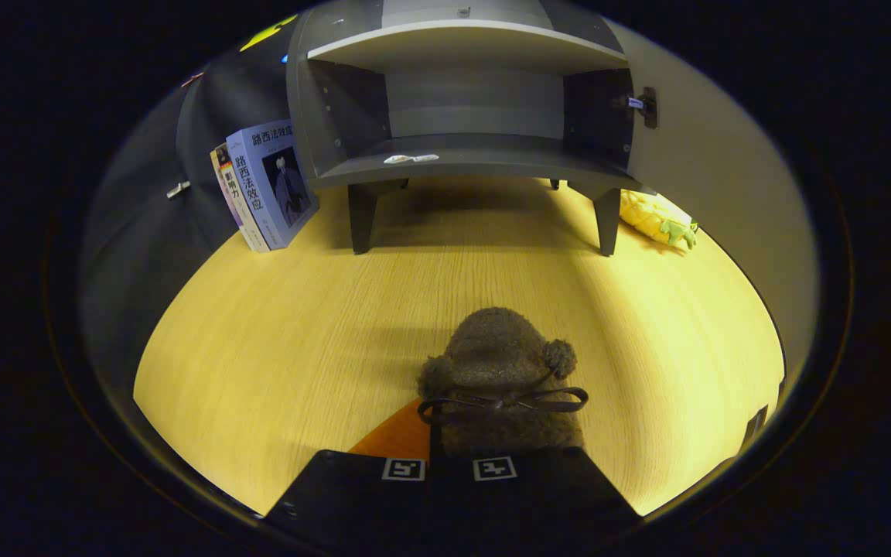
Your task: Open the shoe cabinet door, grab the shoes and put them into the shoe cabinet, then close the shoe cabinet door.
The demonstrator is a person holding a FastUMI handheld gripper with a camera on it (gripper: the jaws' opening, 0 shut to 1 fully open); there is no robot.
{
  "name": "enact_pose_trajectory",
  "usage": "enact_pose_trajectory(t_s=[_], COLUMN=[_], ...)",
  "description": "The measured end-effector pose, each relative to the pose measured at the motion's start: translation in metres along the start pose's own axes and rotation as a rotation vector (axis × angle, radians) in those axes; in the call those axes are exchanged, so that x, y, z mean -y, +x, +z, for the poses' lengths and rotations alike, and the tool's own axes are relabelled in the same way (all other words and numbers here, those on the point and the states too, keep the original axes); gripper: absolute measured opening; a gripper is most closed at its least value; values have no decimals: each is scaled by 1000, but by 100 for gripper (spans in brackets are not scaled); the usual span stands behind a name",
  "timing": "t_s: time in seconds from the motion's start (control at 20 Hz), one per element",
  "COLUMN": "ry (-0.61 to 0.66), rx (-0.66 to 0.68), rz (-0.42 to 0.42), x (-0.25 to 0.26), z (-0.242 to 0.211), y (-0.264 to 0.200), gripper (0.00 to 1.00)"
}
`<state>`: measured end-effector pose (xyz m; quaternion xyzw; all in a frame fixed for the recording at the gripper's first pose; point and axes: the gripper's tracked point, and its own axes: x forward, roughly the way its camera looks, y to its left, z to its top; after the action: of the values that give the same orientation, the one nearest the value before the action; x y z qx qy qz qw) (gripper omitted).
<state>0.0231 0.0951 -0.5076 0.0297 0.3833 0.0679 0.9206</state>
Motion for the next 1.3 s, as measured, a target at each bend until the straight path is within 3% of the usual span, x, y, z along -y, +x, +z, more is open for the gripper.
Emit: enact_pose_trajectory(t_s=[0.3,0.55,0.8,1.0,1.3], ry=[33,75,58,26,47], rx=[70,178,252,240,188], rz=[58,73,76,68,62], x=[-1,-6,-11,-9,-19], z=[66,154,259,336,420], y=[-73,-140,-171,-156,-84], gripper=[8,8,8,8,8])
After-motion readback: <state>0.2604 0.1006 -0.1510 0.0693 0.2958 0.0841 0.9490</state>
